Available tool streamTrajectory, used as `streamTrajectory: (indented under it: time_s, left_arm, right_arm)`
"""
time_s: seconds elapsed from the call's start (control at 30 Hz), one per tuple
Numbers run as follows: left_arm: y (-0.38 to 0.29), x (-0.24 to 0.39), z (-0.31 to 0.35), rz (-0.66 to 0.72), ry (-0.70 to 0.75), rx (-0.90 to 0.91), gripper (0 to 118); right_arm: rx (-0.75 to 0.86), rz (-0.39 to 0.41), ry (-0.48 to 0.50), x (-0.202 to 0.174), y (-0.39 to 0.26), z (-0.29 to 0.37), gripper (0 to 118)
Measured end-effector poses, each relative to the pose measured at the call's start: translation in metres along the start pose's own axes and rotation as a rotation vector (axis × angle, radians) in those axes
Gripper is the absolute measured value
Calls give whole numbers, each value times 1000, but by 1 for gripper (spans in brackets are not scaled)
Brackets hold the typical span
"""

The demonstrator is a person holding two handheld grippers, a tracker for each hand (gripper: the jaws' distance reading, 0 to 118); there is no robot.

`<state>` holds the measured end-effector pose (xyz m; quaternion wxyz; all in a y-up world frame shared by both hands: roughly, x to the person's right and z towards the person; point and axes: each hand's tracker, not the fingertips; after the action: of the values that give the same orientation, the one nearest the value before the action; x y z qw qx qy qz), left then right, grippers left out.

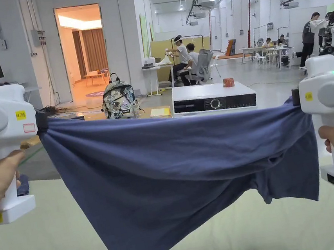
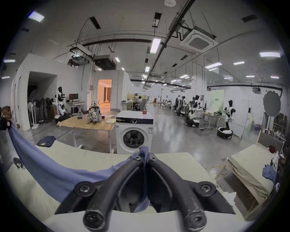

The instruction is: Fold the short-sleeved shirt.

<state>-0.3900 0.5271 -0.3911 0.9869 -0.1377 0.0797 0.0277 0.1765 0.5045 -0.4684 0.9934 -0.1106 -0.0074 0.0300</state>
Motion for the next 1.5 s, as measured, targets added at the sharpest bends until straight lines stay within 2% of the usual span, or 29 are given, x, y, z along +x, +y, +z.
streamTrajectory:
  time_s: [0.2,0.3,0.47,0.6,0.77,1.07,1.27,1.3,1.33,1.37,1.4,1.43,1.47,1.5]
  left_arm:
    - [-99,1,3,29,-25,-89,0]
    - [-158,-5,9,71,-49,-148,0]
    - [-248,-18,41,143,-68,-196,0]
    - [-314,-32,80,258,-84,-235,0]
    - [-372,-38,123,253,-56,-305,0]
    - [-431,-34,149,183,-70,-470,0]
    - [-453,-27,137,153,-74,-555,0]
    - [-451,-26,137,146,-69,-556,0]
    - [-449,-26,136,147,-72,-554,2]
    - [-441,-18,142,147,-71,-547,9]
    - [-436,-16,143,150,-67,-536,16]
    - [-430,-14,144,153,-75,-520,25]
    - [-424,-11,144,149,-80,-503,35]
    - [-417,-9,142,135,-73,-478,40]
  right_arm:
    - [-142,-7,11,-1,-99,-5,0]
    - [-222,20,6,0,-156,4,0]
    - [-280,29,2,4,-236,42,0]
    - [-317,81,2,3,-285,84,0]
    - [-342,91,3,4,-317,127,0]
    - [-456,182,-19,2,-354,158,0]
    - [-545,147,-5,6,-383,157,1]
    - [-544,148,-6,-3,-379,165,2]
    - [-540,151,-11,-5,-377,168,7]
    - [-527,153,-16,-7,-374,171,13]
    - [-512,150,-18,-9,-369,174,29]
    - [-499,139,-11,1,-374,164,57]
    - [-485,119,2,1,-369,164,66]
    - [-448,97,19,-2,-361,167,66]
